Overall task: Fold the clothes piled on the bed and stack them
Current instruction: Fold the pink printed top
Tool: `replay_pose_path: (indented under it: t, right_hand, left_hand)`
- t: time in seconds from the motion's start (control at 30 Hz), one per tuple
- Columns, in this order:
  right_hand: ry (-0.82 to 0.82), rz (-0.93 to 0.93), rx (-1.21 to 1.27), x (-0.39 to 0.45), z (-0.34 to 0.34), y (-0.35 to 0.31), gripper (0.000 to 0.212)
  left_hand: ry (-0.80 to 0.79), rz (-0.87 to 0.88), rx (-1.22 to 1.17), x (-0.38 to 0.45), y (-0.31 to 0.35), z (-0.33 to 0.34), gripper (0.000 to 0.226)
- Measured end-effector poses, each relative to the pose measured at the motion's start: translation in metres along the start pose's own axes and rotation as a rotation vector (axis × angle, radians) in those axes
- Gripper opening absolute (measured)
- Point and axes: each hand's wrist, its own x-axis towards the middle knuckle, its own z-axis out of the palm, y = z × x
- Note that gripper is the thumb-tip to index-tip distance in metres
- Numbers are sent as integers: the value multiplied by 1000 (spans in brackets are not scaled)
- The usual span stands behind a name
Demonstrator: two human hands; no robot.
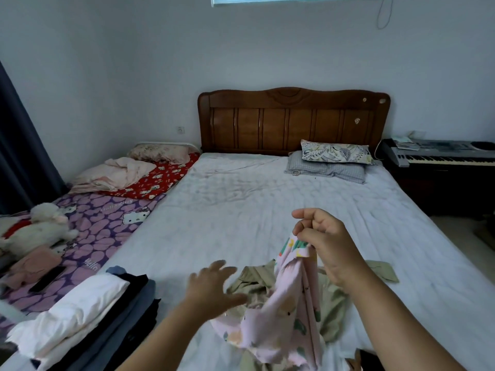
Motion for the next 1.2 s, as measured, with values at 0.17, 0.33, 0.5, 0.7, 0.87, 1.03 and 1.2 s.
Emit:
replay_pose_path:
  t: [0.17,0.33,0.5,0.7,0.87,1.03,1.2]
  right_hand:
    - [-58,55,142,2,15,-4,34]
    - [-83,59,208,7,14,-8,43]
    - [-70,33,177,13,12,-6,37]
    - [24,-32,25,14,22,6,41]
    - [58,-70,28,14,27,5,31]
    - [50,-91,-43,11,30,6,30]
    - [46,-63,-114,7,22,11,31]
  left_hand:
    - [27,160,-830,4,40,27,20]
    - [17,52,-1237,11,37,40,34]
    - [-113,227,-1468,16,26,29,32]
    - [-246,301,-1294,17,18,22,19]
    - [-280,158,-1111,15,4,30,31]
    - [-307,-3,-469,20,1,35,41]
    - [-48,-370,-320,38,-18,31,45]
